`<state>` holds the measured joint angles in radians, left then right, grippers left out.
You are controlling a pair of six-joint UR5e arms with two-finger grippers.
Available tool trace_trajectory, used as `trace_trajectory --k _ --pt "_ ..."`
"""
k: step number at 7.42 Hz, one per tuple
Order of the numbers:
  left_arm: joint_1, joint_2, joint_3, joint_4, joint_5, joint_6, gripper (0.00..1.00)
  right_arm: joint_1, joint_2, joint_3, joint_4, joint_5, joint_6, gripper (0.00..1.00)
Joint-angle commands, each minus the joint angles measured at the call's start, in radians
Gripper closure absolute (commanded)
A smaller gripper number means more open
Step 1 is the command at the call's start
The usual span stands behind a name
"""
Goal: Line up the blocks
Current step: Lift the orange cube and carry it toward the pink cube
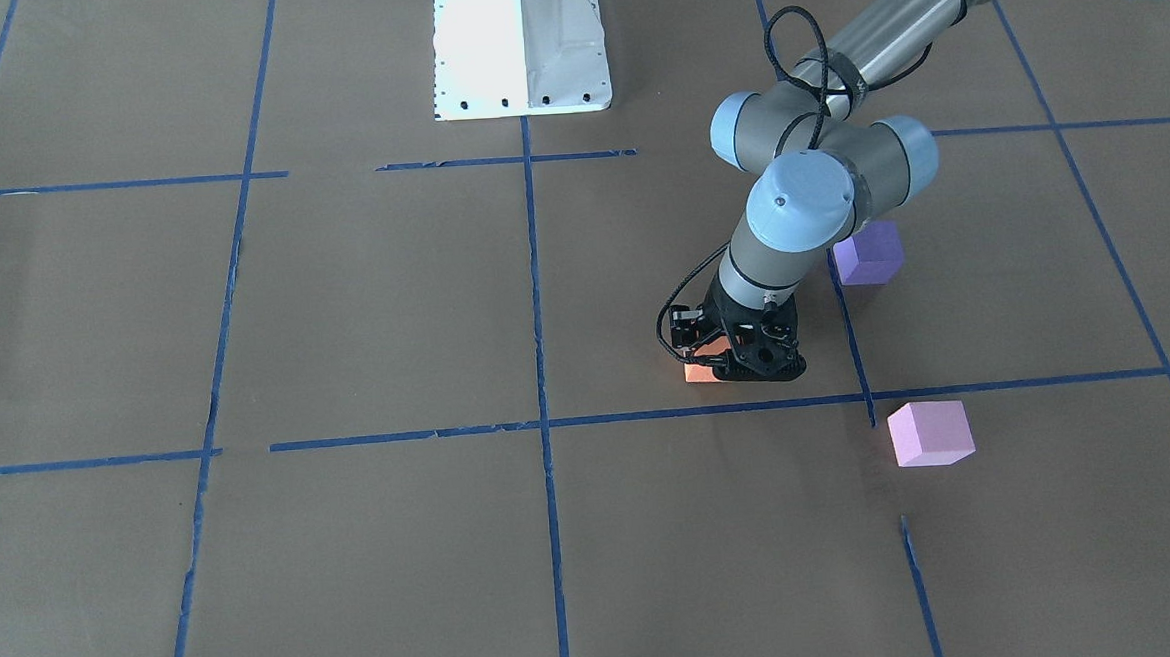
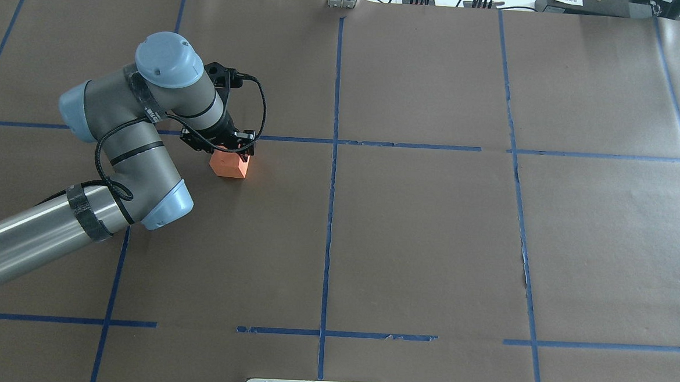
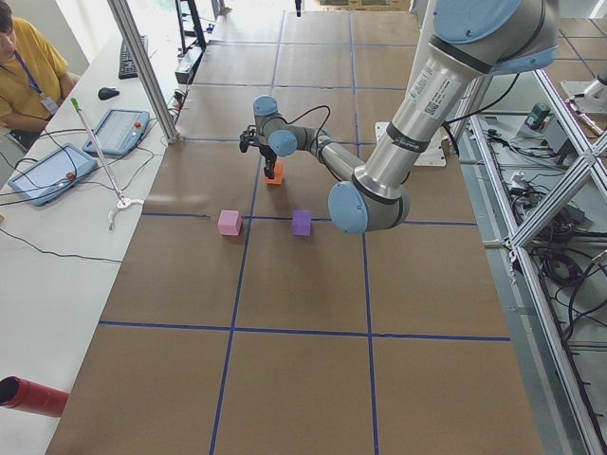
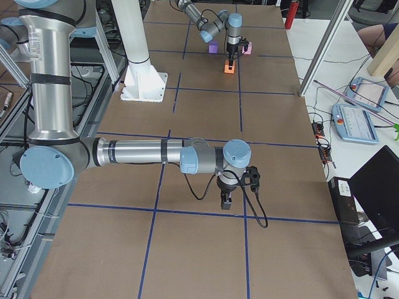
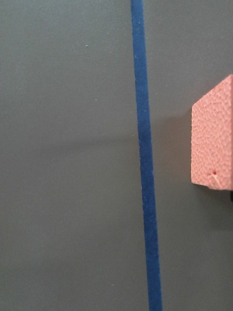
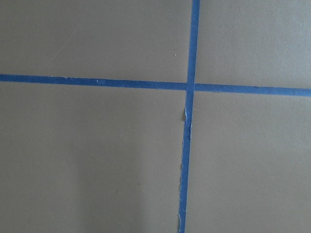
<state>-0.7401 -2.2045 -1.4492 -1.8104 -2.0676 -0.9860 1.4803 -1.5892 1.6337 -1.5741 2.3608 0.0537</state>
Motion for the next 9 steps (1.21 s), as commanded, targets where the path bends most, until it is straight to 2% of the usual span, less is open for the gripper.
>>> trace_trajectory --k 1,2,3,4,6,9 --pt "-0.076 0.043 -0.152 0.095 -0.009 0.006 0.80 0.000 0.000 0.000 0.000 0.000 0.000 0.00" --pt "-0.111 0.113 -0.198 0.086 -0.009 0.016 0.79 0.000 0.000 0.000 0.000 0.000 0.000 0.00" --pt "-0.174 0.156 -0.209 0.085 -0.014 0.106 0.76 0.000 0.000 0.000 0.000 0.000 0.000 0.00" --pt "-0.211 0.234 -0.211 0.076 -0.064 0.168 0.75 0.000 0.000 0.000 -0.001 0.000 0.000 0.00" --pt "-0.234 0.339 -0.209 0.001 -0.100 0.175 0.75 0.000 0.000 0.000 -0.001 0.000 0.000 0.00" --pt "-0.222 0.335 -0.122 -0.058 -0.100 0.161 0.75 0.000 0.000 0.000 -0.001 0.000 0.000 0.00"
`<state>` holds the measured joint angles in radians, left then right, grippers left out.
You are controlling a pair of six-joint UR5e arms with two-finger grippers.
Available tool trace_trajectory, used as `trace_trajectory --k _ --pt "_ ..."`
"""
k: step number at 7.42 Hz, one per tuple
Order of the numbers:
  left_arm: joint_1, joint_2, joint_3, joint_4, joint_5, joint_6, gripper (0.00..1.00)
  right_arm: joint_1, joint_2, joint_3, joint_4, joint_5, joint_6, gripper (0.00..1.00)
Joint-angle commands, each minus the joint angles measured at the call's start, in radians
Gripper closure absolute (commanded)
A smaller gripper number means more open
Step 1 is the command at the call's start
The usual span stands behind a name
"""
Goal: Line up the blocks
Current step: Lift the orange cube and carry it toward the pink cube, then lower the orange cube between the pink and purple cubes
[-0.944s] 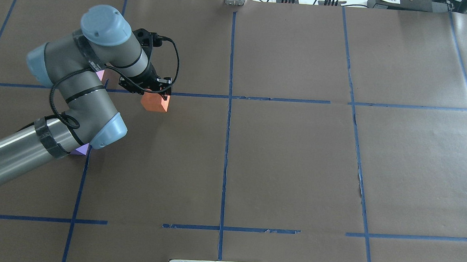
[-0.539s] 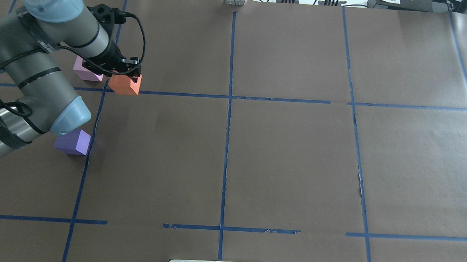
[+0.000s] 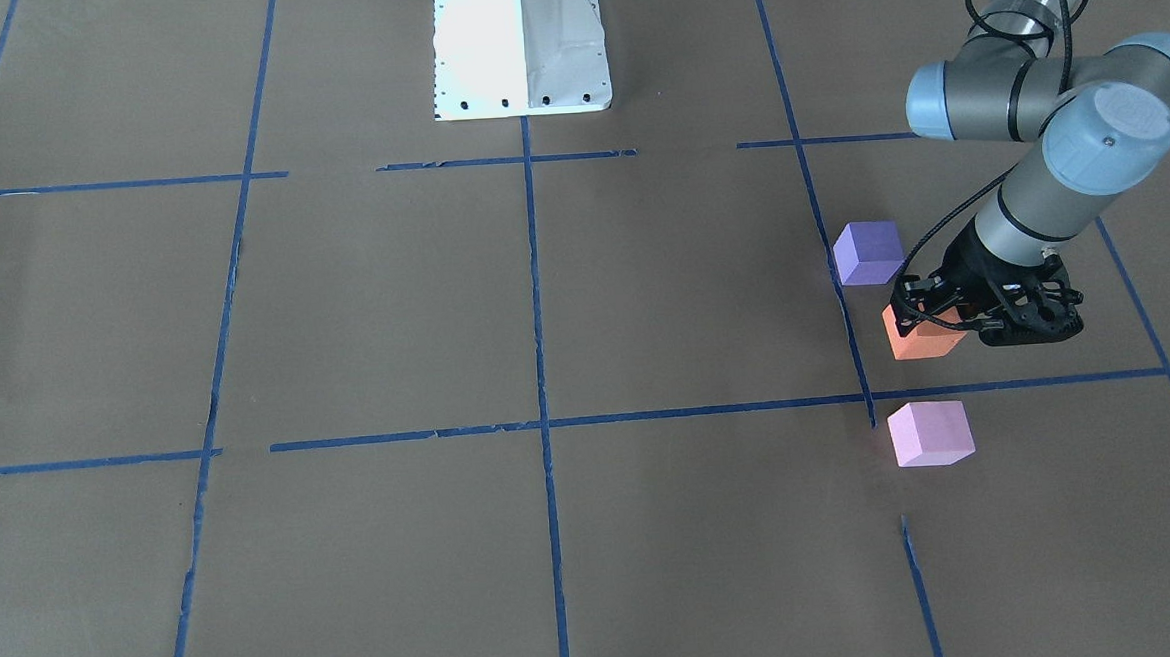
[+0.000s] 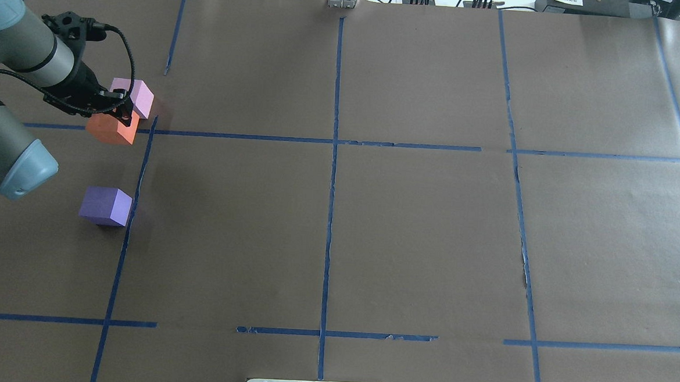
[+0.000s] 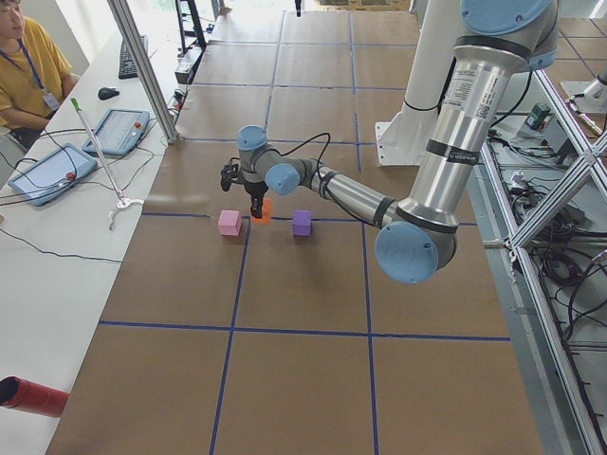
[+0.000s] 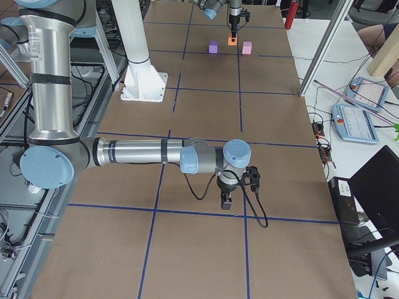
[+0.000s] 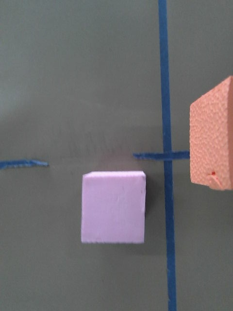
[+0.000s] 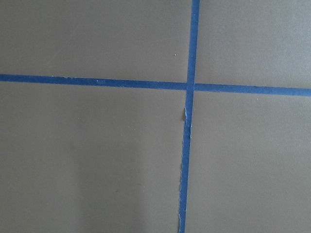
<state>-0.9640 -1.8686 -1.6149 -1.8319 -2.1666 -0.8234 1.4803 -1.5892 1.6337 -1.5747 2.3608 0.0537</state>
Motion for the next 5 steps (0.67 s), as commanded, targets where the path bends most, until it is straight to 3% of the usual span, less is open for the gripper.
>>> trace_trajectory --k 1,5 --pt "0.004 -0.006 0.074 -0.065 -0.002 -0.002 0.75 0.000 0.000 0.000 0.001 0.000 0.000 0.00" --pt "0.042 -0.018 0.122 -0.132 -0.021 -0.006 0.75 0.000 0.000 0.000 0.001 0.000 0.000 0.00"
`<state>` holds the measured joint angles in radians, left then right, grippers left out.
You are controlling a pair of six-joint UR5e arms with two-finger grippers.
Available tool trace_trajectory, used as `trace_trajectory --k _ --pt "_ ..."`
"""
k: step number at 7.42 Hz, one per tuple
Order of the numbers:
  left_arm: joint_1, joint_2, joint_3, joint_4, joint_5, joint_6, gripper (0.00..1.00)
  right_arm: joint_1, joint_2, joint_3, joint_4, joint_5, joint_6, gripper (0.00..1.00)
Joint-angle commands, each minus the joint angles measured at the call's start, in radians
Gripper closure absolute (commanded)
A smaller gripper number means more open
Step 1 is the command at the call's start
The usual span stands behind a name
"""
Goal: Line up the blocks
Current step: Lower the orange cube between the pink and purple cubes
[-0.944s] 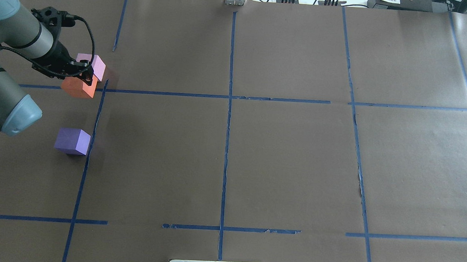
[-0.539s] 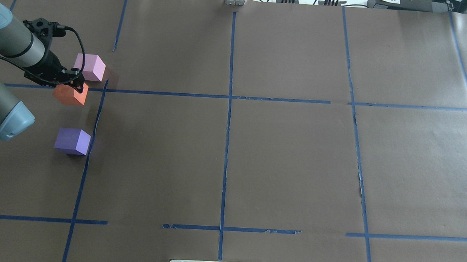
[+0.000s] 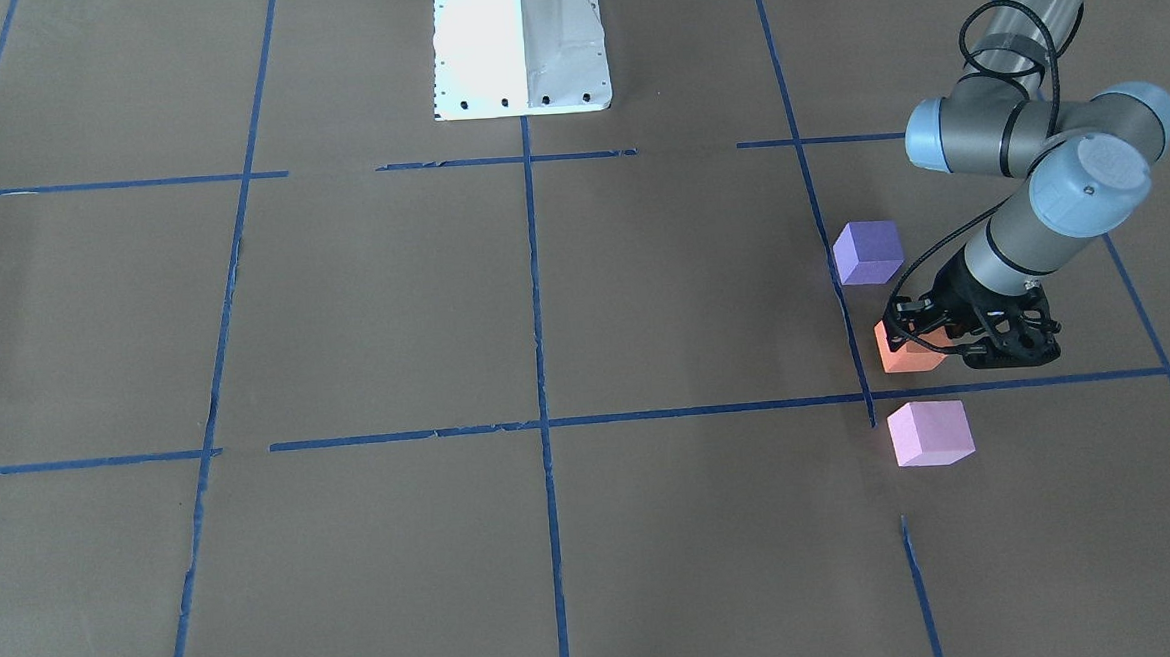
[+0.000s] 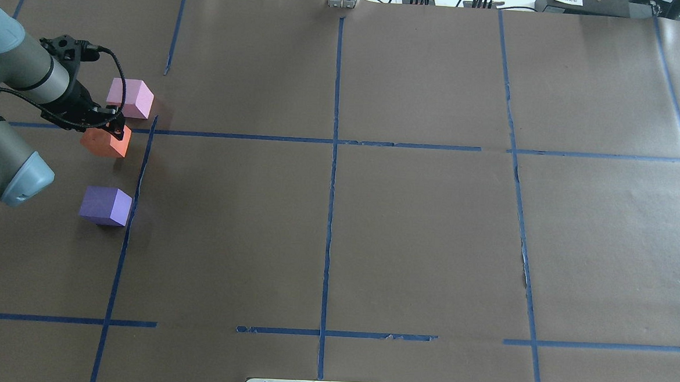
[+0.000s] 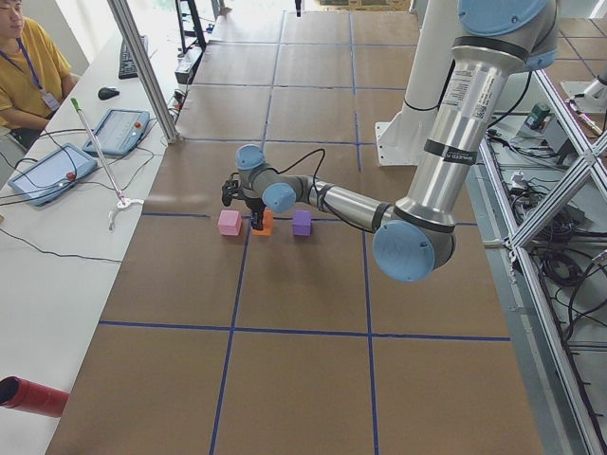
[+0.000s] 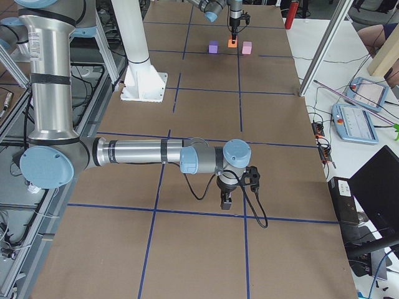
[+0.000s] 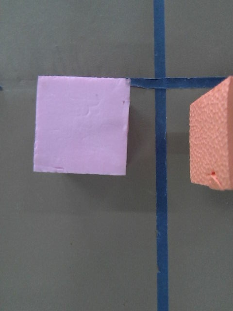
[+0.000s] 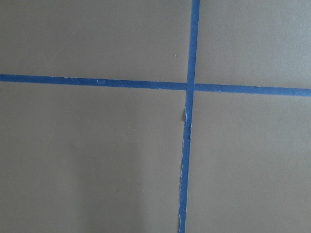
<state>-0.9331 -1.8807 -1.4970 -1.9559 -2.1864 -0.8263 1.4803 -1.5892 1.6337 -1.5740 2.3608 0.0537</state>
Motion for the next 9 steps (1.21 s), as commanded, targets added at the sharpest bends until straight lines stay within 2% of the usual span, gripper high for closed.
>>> trace_trajectory --k 1,5,7,9 --pt "0.013 -0.008 0.003 -0.008 -0.001 -0.031 0.75 0.000 0.000 0.000 0.000 0.000 0.000 0.00" --pt "0.027 -0.008 0.011 -0.012 -0.001 -0.059 0.71 0.000 0.000 0.000 -0.001 0.000 0.000 0.00" --pt "0.028 -0.006 0.015 -0.012 -0.001 -0.062 0.52 0.000 0.000 0.000 -0.001 0.000 0.000 0.00" --pt "0.030 -0.006 0.021 -0.012 0.001 -0.060 0.08 0.000 0.000 0.000 0.000 0.000 0.000 0.00"
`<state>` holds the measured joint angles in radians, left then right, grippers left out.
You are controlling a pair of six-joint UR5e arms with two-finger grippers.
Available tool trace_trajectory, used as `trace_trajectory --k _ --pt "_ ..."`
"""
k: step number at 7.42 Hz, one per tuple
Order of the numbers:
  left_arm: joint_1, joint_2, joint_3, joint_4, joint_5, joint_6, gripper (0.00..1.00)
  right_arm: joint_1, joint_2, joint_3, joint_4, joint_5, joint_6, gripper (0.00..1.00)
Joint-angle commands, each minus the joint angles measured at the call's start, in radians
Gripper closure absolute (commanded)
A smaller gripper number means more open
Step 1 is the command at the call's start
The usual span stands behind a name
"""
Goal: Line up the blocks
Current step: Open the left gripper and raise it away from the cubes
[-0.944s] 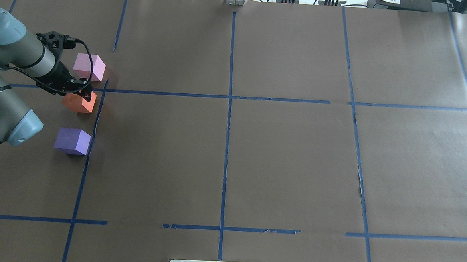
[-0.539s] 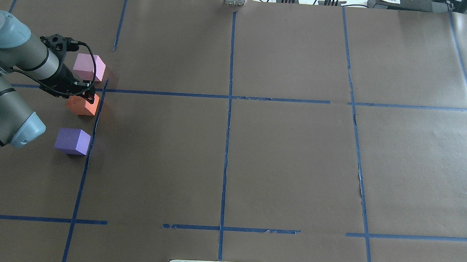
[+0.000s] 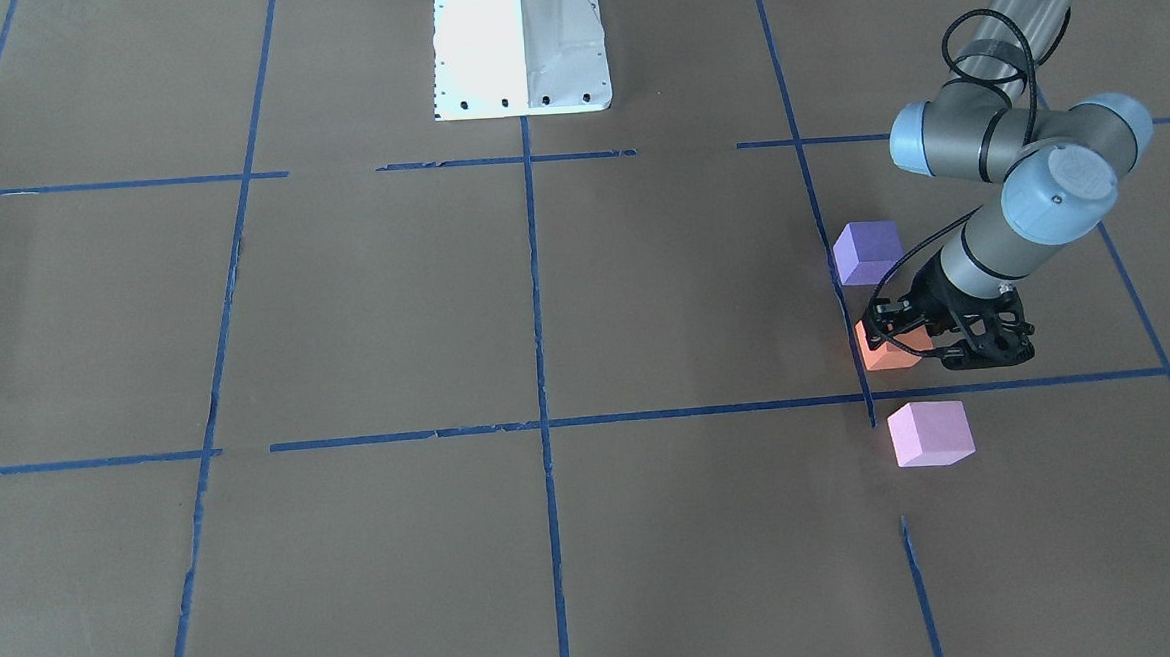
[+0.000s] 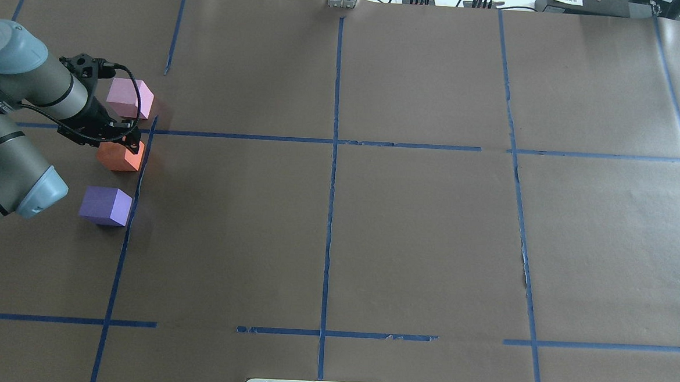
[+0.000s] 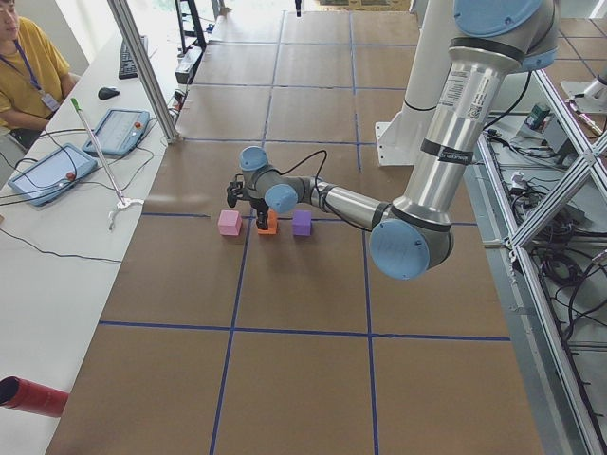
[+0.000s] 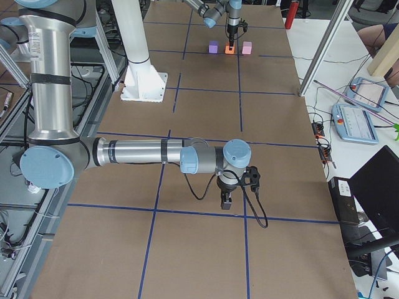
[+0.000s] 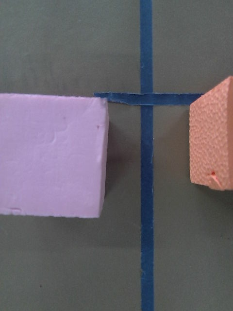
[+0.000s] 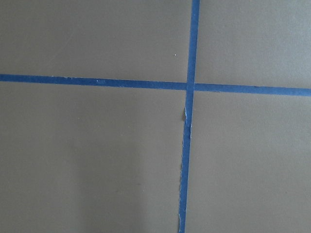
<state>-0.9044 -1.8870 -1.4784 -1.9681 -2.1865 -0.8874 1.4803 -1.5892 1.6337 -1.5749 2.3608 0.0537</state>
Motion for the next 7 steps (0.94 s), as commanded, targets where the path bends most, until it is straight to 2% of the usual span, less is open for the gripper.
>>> trace_trajectory --k 1,3,4,5,6,7 --pt "0.001 0.000 0.003 0.000 0.001 0.001 0.01 0.000 0.000 0.000 0.000 0.000 0.000 0.00" --pt "-0.007 0.000 -0.032 0.000 -0.001 0.011 0.00 0.000 0.000 0.000 0.000 0.002 0.000 0.00" --pt "-0.031 0.017 -0.134 0.021 0.002 0.013 0.00 0.000 0.000 0.000 0.001 0.002 0.000 0.00" --pt "-0.095 0.019 -0.205 0.105 -0.001 0.015 0.00 0.000 0.000 0.000 0.001 0.000 0.000 0.00" --pt "-0.111 0.017 -0.248 0.173 -0.001 0.028 0.00 0.000 0.000 0.000 0.000 0.000 0.000 0.00" --pt "-0.111 0.017 -0.247 0.178 -0.001 0.047 0.00 0.000 0.000 0.000 0.001 0.000 0.000 0.00"
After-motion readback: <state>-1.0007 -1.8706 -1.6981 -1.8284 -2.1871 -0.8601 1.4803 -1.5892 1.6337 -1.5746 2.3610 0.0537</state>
